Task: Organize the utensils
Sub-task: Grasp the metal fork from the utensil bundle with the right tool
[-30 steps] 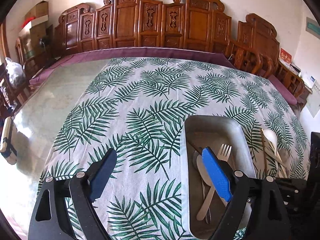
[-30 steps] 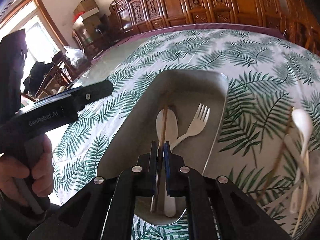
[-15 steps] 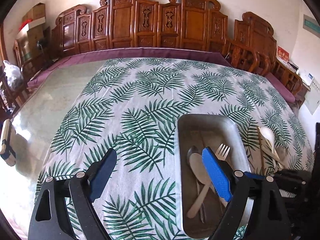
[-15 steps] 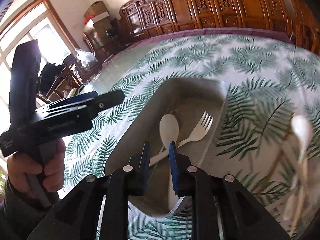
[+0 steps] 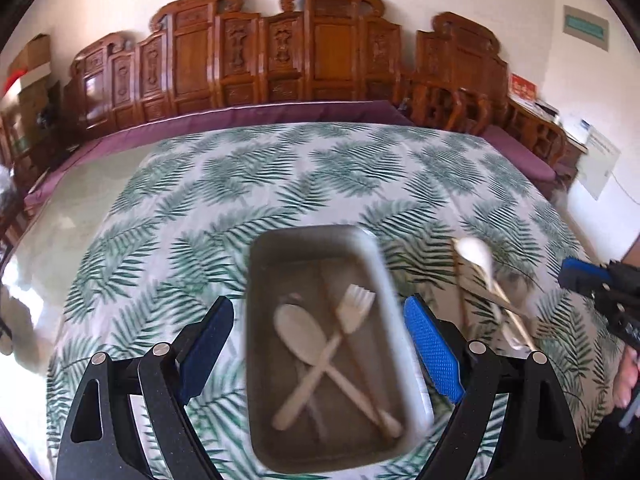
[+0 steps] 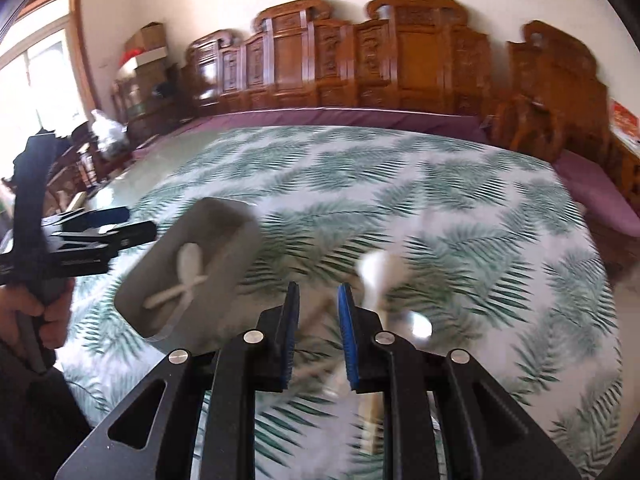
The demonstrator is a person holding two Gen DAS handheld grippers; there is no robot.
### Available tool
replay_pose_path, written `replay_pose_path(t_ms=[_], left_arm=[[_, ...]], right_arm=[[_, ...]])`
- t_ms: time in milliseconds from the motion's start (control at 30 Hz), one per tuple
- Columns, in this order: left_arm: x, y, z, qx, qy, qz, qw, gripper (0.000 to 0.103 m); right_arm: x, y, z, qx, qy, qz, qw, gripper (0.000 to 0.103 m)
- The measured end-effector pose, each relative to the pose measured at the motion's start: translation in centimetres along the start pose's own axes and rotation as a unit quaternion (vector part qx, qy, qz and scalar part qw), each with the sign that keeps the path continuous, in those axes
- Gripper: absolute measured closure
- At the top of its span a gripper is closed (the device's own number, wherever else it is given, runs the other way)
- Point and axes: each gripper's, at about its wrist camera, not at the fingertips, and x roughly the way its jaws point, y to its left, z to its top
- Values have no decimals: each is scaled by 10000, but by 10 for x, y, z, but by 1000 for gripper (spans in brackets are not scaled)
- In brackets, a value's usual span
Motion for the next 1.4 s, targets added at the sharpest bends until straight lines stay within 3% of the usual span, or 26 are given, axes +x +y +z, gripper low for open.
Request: replay_pose_path(t_ms=[167,667,933,1167,1400], left_arm=[[1,-27,-5,257,4,-168,9995,19],[7,-61,-16,611,138,-433,9971,19],[11,-67,-19,676,211,-454,9965,20],[13,-74,-23,751,244,-449,9959,19],[13,-84,-27,857,249,-484,9948,19]], right_arm=[[19,-33,-19,284,237,-143,9992,80],[77,-25,-45,-236,1201,-29,9925,80],[86,-25,-43,-232,1251,81,9918,80],[77,-30,-41,-93,1232,278,9919,92],[64,-44,-39,316,1146,662,9907,95]])
